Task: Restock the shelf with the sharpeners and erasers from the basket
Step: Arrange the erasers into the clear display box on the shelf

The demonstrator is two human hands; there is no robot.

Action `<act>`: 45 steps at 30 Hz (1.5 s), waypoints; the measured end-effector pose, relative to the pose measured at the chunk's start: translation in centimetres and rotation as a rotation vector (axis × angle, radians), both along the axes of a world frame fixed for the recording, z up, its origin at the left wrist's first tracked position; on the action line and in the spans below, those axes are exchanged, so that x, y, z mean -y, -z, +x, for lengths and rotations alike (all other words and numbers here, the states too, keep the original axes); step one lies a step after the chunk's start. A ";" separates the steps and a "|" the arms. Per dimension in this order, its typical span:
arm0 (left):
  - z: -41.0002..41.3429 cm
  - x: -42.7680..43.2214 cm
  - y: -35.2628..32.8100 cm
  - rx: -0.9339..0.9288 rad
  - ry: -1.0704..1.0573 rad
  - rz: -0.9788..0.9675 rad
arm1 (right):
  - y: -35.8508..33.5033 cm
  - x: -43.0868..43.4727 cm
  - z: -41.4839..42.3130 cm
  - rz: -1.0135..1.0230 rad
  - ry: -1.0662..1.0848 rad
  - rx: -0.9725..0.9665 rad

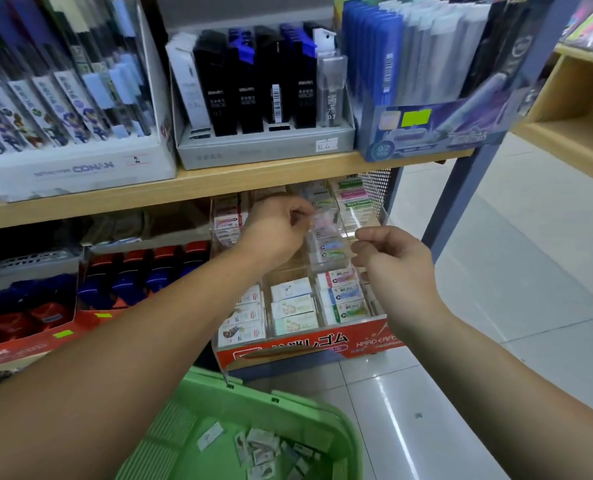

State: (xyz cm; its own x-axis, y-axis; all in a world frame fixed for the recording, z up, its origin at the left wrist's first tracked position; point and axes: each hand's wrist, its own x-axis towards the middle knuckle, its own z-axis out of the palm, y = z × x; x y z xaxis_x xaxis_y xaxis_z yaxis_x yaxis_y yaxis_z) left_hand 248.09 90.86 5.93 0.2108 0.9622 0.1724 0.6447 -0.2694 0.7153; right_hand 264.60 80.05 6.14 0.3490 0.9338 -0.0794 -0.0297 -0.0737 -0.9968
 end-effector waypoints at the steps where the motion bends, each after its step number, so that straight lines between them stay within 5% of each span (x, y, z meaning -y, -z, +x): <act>1: 0.1 -0.1 0.0 -0.065 0.021 0.014 | 0.0 0.0 0.0 0.001 0.007 0.005; 10: 0.9 -0.8 -0.1 -0.434 0.078 0.111 | 0.5 -0.1 0.1 -0.017 0.033 0.035; 15: -0.5 0.4 0.0 -0.144 0.032 0.055 | -0.2 0.4 -0.2 -0.024 -0.029 0.184; 21: -5.4 7.9 -1.6 -0.002 0.083 0.018 | -1.8 3.8 -1.7 -0.005 -0.279 0.435; 26: -8.7 15.2 -0.2 0.046 0.048 0.010 | -1.2 8.5 -3.9 -0.002 -0.652 0.459; 31: -11.9 21.0 5.9 -0.034 0.063 -0.170 | 4.3 13.1 -6.3 -0.091 -0.920 0.730; 35: -14.3 24.1 12.3 -0.279 0.113 -0.385 | 9.4 15.6 -7.0 -0.267 -1.124 0.985; 39: -16.4 26.5 18.2 -0.333 0.104 -0.594 | 14.8 16.5 -9.3 -0.436 -1.309 1.159; 45: -19.6 28.4 23.7 -0.502 0.200 -0.816 | 22.8 15.8 -13.0 -0.861 -1.280 0.948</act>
State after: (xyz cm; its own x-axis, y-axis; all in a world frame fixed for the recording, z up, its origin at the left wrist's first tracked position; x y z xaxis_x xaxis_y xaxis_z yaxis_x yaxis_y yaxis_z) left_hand 228.44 62.49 -17.75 0.2500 0.6848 -0.6845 0.9214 0.0491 0.3856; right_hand 251.61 64.28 -16.70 -0.2652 0.4420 -0.8569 0.9483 -0.0411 -0.3148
